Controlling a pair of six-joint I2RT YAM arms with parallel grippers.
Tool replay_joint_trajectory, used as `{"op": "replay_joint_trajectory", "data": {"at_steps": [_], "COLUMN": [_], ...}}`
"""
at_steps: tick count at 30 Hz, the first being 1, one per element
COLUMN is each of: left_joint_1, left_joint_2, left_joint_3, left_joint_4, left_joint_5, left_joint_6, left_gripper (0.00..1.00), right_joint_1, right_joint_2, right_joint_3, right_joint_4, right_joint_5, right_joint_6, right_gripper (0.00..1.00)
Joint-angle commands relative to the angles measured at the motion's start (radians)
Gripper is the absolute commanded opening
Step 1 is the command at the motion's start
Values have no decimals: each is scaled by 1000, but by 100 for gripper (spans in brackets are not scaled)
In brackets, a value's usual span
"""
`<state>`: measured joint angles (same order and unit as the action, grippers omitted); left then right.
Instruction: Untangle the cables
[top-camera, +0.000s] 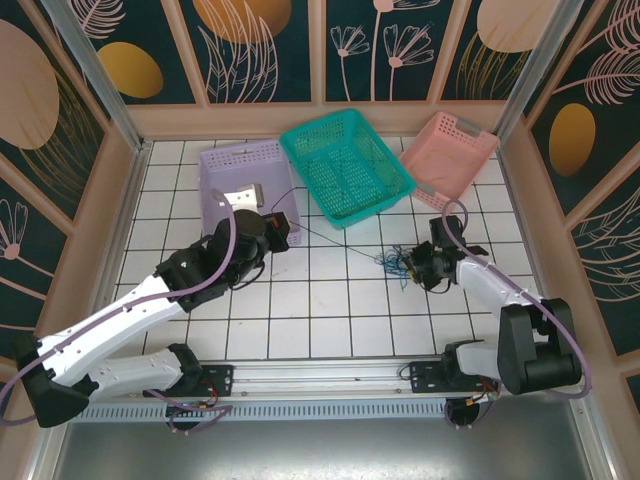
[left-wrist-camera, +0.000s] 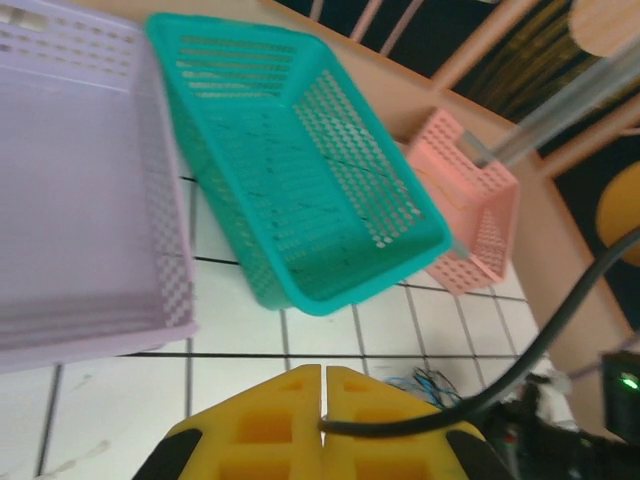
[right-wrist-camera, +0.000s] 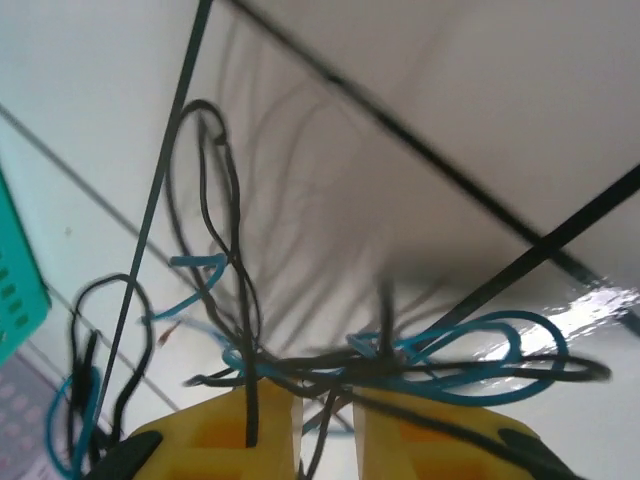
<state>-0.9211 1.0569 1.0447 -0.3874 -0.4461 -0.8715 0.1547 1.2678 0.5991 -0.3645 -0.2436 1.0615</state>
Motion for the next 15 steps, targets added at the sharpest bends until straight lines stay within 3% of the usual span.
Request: {"op": "replay_joint_trajectory", "data": {"at_steps": [1,4,6,7,10,15], "left_joint_1": [6,6,7,6,7,6], "left_joint_2": [-48,-73,-80,-82,-90,-95], "left_joint_3": [56,70,71,71,72,74], "left_joint_4": [-117,-155,-153,-157,-155,-110], "left_joint_5": [-187,-244,-246,-245,-251,-231], "left_joint_6": [-49,-54,-48,-52,-68,-28], "left_gripper": [0,0,0,0,0,0], "right_joint_1": [-61,-121,-152,-162,-176,-184], "right_joint_2": [7,12,22,32,67,82], "right_joint_3": [-15,-12,-9,-7,7,37], "right_joint_4": [-69,-76,-70,-65,-63,-68], "right_joint_5": [81,93,90,89,111,125], "right_joint_6": [-78,-117,-137,-145,-162,-177], "right_gripper": [24,35,36,32,2,0]}}
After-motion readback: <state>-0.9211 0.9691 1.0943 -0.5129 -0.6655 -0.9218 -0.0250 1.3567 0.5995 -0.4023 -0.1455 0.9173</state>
